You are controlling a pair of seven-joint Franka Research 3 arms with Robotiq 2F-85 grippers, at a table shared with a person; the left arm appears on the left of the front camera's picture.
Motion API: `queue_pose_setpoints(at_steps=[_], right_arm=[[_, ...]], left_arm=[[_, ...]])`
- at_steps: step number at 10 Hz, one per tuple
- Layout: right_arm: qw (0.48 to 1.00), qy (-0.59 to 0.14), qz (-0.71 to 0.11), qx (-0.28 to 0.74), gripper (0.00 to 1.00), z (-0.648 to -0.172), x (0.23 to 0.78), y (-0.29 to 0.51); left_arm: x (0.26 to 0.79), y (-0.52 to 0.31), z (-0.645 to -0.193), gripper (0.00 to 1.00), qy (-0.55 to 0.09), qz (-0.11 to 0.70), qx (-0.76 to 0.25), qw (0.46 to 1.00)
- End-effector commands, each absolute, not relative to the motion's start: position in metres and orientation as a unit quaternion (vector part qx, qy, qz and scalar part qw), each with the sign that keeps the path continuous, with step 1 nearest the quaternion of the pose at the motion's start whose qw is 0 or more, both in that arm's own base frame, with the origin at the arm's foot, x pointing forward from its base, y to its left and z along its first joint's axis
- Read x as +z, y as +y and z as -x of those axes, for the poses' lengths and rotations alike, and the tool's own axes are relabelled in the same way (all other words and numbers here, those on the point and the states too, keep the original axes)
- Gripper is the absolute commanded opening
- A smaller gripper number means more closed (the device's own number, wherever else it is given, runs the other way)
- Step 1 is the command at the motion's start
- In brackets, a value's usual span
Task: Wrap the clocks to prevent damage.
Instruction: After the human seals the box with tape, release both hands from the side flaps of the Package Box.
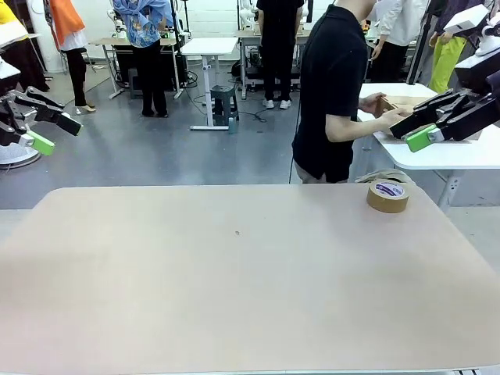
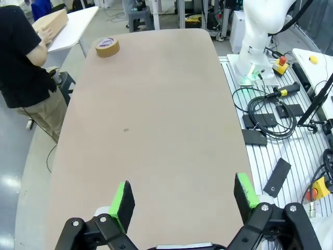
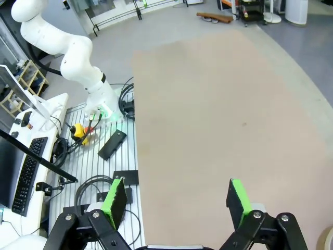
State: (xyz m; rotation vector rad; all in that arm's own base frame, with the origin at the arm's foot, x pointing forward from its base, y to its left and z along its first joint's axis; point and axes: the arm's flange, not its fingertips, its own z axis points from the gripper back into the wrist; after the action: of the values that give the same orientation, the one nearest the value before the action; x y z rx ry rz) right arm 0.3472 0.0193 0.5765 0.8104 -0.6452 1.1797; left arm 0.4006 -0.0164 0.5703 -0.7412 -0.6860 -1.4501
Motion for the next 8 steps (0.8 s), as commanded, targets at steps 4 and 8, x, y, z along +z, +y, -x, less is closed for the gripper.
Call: queue_pose_setpoints(at_steps=[4, 8], right_arm=[[0.708, -0.292, -0.364, 0.531, 1.00, -0.3478, 0.5762, 0.0196], [0.708, -0.292, -0.364, 0.531, 1.00, -0.3478, 0.5762, 0.0196]], left_arm=[[0.5714, -0.0204, -0.4017, 1.00, -0.300, 0.322, -0.633, 0.637], [0.5714, -0.0204, -0.4017, 1.00, -0.300, 0.322, -0.633, 0.637]])
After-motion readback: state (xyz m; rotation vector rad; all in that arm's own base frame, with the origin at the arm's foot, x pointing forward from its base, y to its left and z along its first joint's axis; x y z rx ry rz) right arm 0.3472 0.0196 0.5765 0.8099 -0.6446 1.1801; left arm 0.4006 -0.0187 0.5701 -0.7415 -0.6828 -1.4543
